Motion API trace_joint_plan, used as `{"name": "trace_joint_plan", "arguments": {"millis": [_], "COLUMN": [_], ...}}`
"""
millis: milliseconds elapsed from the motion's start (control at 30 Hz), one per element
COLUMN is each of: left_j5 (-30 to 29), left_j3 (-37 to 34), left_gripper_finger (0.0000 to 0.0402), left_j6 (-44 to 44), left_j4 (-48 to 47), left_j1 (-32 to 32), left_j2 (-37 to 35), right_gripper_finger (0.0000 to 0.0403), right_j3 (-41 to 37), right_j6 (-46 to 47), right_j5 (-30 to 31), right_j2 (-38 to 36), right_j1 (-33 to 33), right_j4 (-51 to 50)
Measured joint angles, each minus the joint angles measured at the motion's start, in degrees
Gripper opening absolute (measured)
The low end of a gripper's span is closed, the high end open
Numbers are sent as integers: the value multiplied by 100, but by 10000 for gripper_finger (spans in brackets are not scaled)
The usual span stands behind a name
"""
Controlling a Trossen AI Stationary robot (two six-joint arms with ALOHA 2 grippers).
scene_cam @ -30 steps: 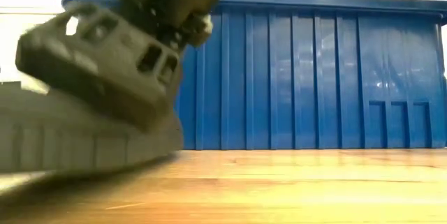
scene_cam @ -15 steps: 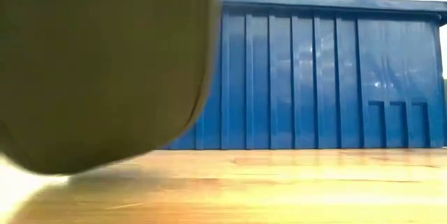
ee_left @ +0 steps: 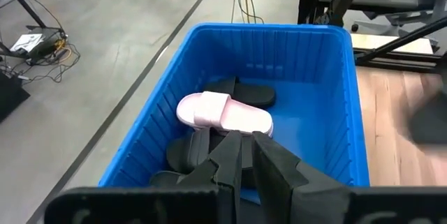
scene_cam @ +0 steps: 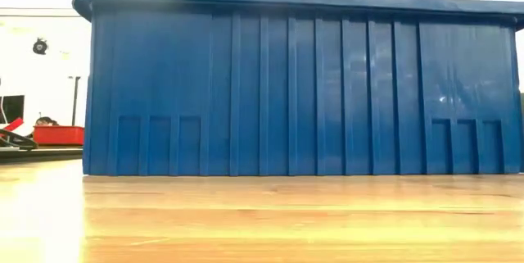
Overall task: Pick and place slides into bin
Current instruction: Put the black slide into the blue organizer bin
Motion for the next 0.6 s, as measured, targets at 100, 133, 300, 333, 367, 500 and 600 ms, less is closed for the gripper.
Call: {"name": "trace_joint_plan", "arguments": {"millis": [100, 133, 300, 333, 367, 500, 600], "left_j5": [1, -1, 0, -2, -4, -21, -44], "left_j3": [0, 0, 0, 0, 0, 0, 0], "left_gripper_finger": [20, 20, 20, 20, 20, 20, 20], "left_j6": [-9, -12, -149, -151, -151, -155, -153], "left_j4": [74, 100, 515, 629, 711, 1018, 1190], "left_j1": [2, 2, 2, 2, 1, 1, 0], "left_j2": [25, 46, 166, 190, 215, 357, 489], "right_gripper_finger": [9, 9, 9, 9, 9, 9, 9], "right_j3": [-7, -18, -219, -387, -577, -1481, -2389], "right_j6": [-174, -97, 148, -121, -405, -978, -1363], "right_j5": [1712, 2102, 2617, 2598, 2561, 1940, 1242], "right_j2": [-474, -609, -1323, -1526, -1700, -2459, -3158], "right_j1": [87, 90, -247, -332, -442, -1234, -1969], "right_j4": [-1033, -1413, -2497, -2356, -2213, -2010, -1617]}}
